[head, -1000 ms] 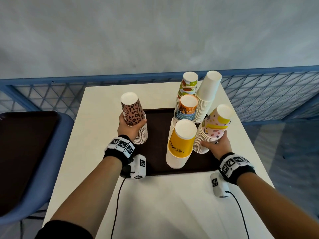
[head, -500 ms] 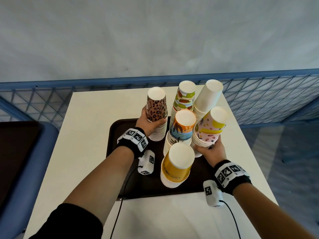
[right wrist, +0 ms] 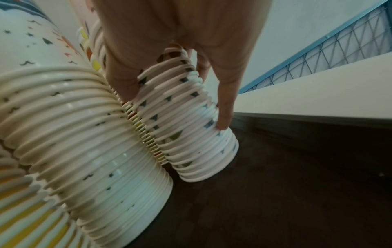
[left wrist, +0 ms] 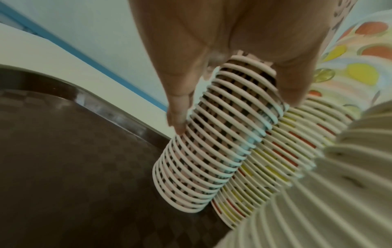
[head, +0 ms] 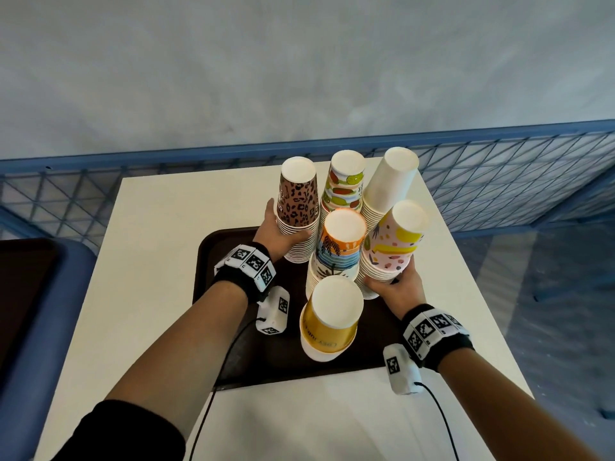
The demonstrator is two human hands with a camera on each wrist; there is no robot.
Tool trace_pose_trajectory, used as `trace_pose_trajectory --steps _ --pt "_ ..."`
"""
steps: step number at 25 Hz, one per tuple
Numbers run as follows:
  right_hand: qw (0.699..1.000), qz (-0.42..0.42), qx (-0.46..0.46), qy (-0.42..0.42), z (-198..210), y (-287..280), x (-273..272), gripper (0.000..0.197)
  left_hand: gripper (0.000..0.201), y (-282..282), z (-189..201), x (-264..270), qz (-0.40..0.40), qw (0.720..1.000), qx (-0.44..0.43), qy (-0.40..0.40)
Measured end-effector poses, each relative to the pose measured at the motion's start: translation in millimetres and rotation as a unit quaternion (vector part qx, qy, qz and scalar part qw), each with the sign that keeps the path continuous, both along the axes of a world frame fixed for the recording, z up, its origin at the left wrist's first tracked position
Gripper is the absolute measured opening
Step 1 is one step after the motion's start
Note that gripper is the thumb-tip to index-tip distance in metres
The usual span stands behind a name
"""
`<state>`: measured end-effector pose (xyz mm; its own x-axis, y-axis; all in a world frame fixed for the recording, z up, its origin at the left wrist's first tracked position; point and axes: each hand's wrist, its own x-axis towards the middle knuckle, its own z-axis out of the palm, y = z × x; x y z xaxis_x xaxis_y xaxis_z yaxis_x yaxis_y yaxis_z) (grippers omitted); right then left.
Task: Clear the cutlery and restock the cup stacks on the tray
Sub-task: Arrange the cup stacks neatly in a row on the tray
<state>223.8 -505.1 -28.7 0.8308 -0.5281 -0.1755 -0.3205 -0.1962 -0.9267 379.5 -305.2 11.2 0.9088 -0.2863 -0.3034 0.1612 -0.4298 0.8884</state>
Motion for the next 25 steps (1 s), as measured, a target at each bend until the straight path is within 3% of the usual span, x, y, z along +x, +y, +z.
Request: trace_pose_trajectory --steps 3,4,6,9,11,14,17,20,25 --pt "1.0 0.006 -0.005 0.009 1 -1 0 0.075 0.084 14 -12 -33 0.094 0.995 -0.031 -0.031" --pt "1.0 0.006 -0.006 0.012 2 -1 0 0.076 0.076 18 -19 -47 0.076 0.995 -0.064 -0.03" --pt "1.0 0.002 -0.004 0.013 2 0 0 0.077 0.068 23 -25 -67 -0.031 0.996 -0.086 0.014" --pt "1.0 0.007 -0.004 0.01 3 4 0 0.078 0.08 16 -15 -71 -0.153 0.982 -0.083 0.07" --pt "1.0 0.013 -0.001 0.012 4 8 2 0.08 0.091 7 -8 -68 -0.166 0.979 -0.091 0.069" --pt "1.0 0.02 0.002 0.011 4 10 5 0.085 0.09 -4 -2 -65 -0.166 0.982 -0.079 0.051" --pt "0.999 0.036 0.007 0.008 8 13 5 0.077 0.088 1 -6 -66 -0.133 0.988 -0.065 0.046" --pt "0.996 0.084 0.028 0.006 16 26 3 0.074 0.066 21 -7 -71 -0.078 0.994 -0.073 0.024" --pt "0.983 0.171 0.051 0.046 17 38 4 0.083 0.074 73 -6 -68 0.04 0.998 -0.039 -0.032"
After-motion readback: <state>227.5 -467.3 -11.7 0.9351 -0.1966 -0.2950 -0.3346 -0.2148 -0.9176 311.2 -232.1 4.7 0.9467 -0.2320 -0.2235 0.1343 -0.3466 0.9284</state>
